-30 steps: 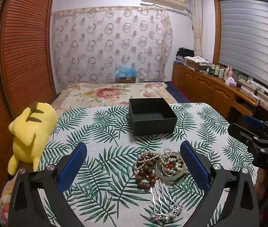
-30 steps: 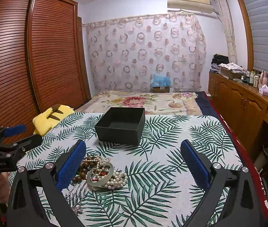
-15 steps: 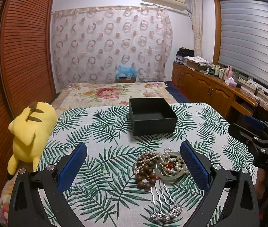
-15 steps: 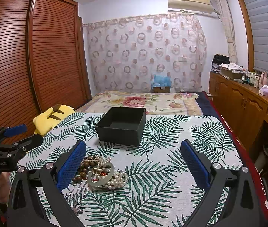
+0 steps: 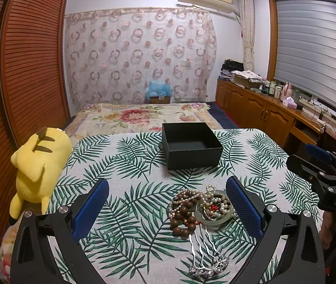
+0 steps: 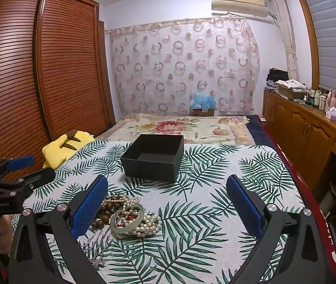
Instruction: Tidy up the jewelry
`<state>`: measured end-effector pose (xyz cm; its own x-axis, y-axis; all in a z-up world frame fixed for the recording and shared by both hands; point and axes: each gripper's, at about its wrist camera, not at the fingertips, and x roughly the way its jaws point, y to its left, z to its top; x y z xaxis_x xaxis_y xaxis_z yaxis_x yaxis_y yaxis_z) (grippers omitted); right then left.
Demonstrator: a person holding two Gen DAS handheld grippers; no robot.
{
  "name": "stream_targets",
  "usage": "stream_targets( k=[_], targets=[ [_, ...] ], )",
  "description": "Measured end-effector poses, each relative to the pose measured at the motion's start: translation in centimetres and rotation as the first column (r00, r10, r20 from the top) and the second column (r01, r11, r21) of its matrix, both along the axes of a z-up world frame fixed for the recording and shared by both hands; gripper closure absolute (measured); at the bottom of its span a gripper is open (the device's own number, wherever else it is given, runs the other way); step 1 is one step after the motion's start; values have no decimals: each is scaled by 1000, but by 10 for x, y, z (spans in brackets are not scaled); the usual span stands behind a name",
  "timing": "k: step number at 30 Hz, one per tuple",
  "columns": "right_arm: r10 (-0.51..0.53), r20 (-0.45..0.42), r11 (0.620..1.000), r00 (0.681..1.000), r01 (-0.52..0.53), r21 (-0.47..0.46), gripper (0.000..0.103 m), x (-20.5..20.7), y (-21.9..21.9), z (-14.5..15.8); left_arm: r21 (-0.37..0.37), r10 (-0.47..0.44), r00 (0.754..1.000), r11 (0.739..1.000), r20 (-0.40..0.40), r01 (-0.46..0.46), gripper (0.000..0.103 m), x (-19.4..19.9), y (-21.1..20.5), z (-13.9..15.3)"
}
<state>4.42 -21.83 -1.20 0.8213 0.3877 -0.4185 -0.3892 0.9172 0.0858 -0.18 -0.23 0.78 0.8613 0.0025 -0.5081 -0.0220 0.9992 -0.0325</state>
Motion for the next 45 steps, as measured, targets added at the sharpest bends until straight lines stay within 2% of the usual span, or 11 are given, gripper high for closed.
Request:
stream_targets(
  k=[26, 32, 41, 45],
  targets=[
    [2, -9, 1000, 1000, -2, -1, 2, 0, 3, 2, -5, -3, 1000, 1000, -5, 3, 8, 1, -5, 0],
    [22, -23, 1000, 1000, -22, -3, 2, 5, 3, -10, -11, -8, 1000, 1000, -21, 8, 8, 4, -2, -11],
    [38, -71, 999, 997, -39, -19, 2, 15, 4, -35, -13, -15, 994, 1000, -104, 14, 8, 17, 9, -38],
    [46, -106, 998, 993, -49, -30, 8, 21, 3, -52, -24, -36, 990, 999, -136, 33, 8, 21, 15, -49]
  ],
)
